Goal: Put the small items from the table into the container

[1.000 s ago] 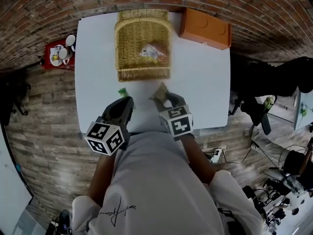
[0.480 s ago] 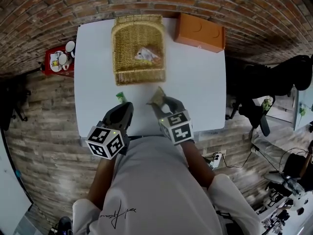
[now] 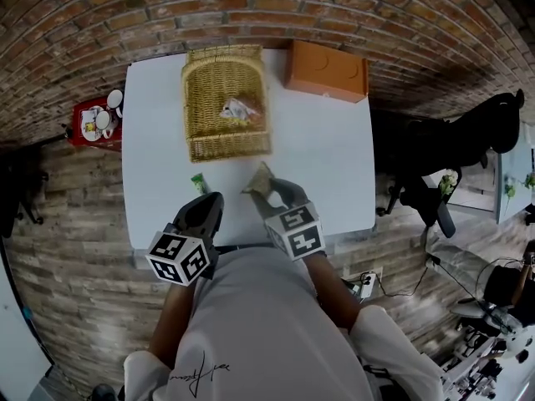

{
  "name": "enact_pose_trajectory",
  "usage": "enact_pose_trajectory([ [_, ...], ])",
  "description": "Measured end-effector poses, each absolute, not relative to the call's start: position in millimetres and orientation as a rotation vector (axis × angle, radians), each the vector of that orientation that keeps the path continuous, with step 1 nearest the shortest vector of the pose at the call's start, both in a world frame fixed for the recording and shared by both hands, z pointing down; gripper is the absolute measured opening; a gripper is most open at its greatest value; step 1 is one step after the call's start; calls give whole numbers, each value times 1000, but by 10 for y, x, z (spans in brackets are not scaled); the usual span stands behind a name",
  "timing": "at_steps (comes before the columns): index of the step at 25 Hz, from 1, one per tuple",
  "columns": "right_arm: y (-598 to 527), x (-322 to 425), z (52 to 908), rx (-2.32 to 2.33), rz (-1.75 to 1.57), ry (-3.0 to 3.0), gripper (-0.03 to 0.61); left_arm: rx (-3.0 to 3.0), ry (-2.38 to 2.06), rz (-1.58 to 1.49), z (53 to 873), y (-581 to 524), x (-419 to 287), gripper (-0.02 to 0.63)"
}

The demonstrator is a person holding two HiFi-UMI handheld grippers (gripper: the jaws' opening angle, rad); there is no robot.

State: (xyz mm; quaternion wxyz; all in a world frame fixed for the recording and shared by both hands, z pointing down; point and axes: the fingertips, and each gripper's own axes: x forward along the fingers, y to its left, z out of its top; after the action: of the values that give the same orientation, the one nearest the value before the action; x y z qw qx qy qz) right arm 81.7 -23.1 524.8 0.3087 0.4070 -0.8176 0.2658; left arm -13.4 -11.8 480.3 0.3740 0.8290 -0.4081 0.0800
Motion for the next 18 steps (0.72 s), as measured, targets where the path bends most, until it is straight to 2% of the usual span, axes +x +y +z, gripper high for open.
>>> enact_pose_trajectory([
  [18, -634, 809, 4894, 1100, 585, -2246, 187, 2127, -1089, 173, 4782, -118, -212, 9],
])
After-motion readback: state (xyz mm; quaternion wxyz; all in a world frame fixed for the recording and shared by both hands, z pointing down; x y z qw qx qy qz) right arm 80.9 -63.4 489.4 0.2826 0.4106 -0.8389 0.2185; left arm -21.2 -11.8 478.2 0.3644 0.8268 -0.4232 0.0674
